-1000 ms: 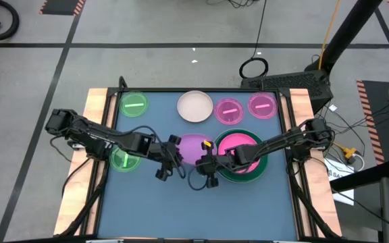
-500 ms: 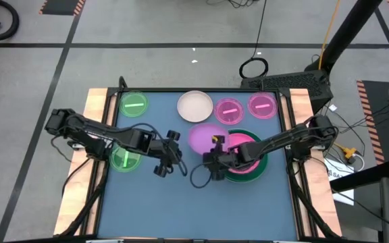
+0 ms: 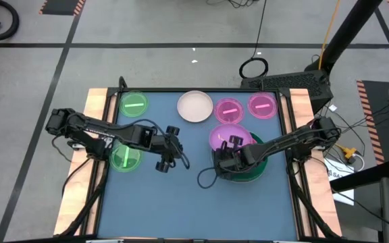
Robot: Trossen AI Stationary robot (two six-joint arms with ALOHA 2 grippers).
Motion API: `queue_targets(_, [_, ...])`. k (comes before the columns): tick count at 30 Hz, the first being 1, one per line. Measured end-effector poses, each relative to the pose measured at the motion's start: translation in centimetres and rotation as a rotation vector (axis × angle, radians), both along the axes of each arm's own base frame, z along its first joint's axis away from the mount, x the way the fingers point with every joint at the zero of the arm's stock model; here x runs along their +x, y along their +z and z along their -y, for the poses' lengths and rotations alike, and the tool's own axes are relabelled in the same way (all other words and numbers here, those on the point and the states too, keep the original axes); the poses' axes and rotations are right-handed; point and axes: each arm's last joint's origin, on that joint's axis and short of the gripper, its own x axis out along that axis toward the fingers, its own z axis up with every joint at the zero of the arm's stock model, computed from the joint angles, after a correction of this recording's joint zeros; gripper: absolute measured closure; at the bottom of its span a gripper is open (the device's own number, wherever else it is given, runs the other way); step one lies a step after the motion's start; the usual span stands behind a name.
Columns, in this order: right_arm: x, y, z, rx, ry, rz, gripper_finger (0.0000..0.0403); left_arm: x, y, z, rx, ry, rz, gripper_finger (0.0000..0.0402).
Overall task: Stack plastic plates
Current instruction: Stack the purple plate on top of the pink plate, then stack the white plate on top of the violet plate
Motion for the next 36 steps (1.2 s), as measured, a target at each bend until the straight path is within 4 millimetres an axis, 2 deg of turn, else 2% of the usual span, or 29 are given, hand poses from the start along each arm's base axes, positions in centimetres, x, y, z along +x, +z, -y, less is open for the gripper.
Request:
queue_targets(4, [-0.1, -0.1, -0.2, 0.082, -0.045, -0.007, 0.0323, 0.0, 0.0, -0.1, -0.001, 0.004, 0.002, 0.0247])
queue_targets(9, [-0.1, -0.1, -0.3, 0.118, -0.056, -0.01, 0.0294, 0.0, 0.0, -0.1, -0.002, 0.005, 0.002, 0.0247])
queue_targets(21, [-0.2, -0.2, -0.4, 0.134, -0.05, -0.027, 0.0283, 0.0, 0.0, -0.4, -0.009, 0.027, 0.0, 0.0247])
queue_targets(29, [-0.3, 0.3, -0.1, -0.022, 0.033, -0.007, 0.0283, 0.2, 0.0, -2.5, 0.026, 0.046, -0.004, 0.0247])
queue_targets(36, [-1.1, 2.9, -0.2, -0.099, 0.073, 0.11, 0.0283, 0.7, 0.3, -5.8, 0.008, 0.047, 0.061, 0.0247])
